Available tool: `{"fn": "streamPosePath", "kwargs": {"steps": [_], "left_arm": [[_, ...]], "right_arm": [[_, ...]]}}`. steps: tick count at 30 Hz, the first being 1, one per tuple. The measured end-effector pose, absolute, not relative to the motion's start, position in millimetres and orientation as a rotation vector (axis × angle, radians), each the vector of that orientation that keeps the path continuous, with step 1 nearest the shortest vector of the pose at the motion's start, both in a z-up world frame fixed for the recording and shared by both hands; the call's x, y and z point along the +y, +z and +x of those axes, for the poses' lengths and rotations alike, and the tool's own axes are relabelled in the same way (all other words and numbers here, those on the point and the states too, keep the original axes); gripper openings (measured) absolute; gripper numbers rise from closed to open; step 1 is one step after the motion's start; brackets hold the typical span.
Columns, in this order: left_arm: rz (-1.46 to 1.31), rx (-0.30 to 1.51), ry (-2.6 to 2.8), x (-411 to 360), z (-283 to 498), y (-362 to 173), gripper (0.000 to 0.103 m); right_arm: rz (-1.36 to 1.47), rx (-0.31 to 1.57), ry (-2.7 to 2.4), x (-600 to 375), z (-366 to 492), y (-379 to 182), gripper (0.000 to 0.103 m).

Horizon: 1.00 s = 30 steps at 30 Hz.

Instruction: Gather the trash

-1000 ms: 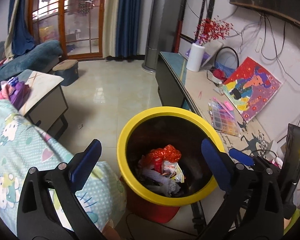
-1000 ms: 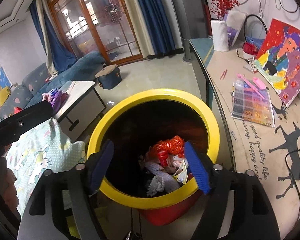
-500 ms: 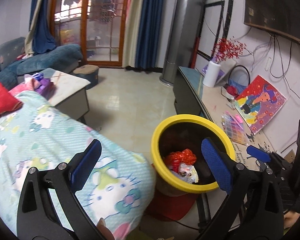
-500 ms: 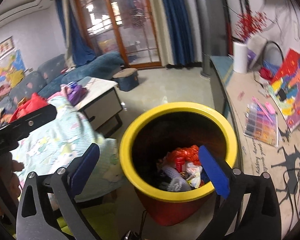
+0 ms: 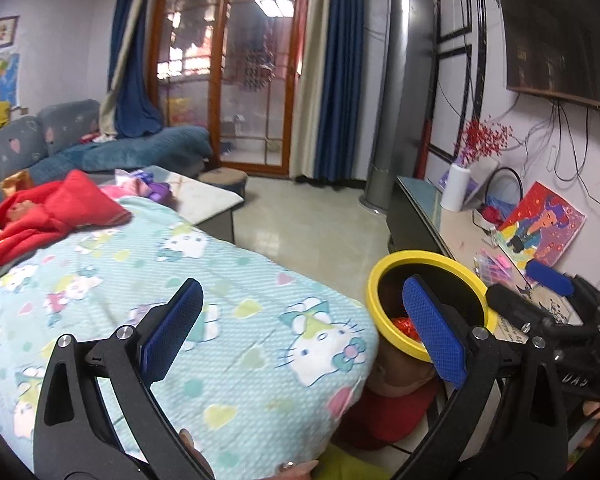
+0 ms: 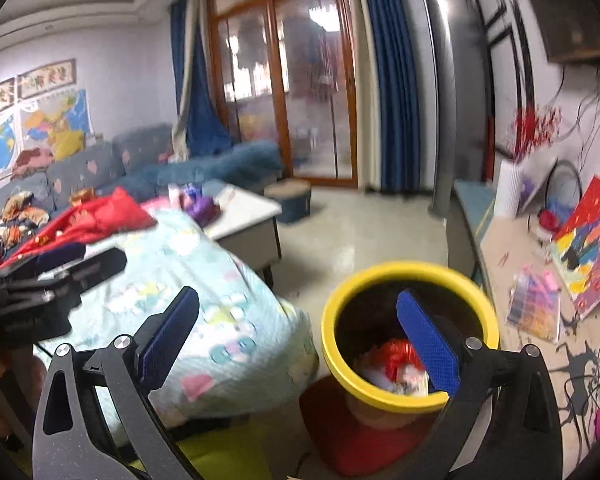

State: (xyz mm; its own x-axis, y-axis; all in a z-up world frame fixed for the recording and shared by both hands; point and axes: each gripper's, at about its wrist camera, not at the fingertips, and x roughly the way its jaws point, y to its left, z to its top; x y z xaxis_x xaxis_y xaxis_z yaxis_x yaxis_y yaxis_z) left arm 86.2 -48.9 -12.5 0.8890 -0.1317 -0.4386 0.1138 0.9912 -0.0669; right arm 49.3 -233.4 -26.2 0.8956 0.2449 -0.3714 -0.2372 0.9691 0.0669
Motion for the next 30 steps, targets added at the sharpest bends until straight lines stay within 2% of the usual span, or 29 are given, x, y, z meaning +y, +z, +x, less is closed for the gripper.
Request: {"fn": "streamPosePath", "kwargs": {"steps": [3,11,30], "left_arm": [[-0.024,0.419,-0.107,-38,66,-11,0.092],[-0.060,0.368,-0.069,-17,33,-8,0.092],[-0.088,0.354,-0.072,-8,18,-8,0.092]], "right_arm": [[0.018,0.298,0.261,-229,32,-21,0.097],[0.005,0.202,0.267,-222,2,-10,0.097],[-0.046,0.198,0.253,-208,-5,-13,0.097]]}}
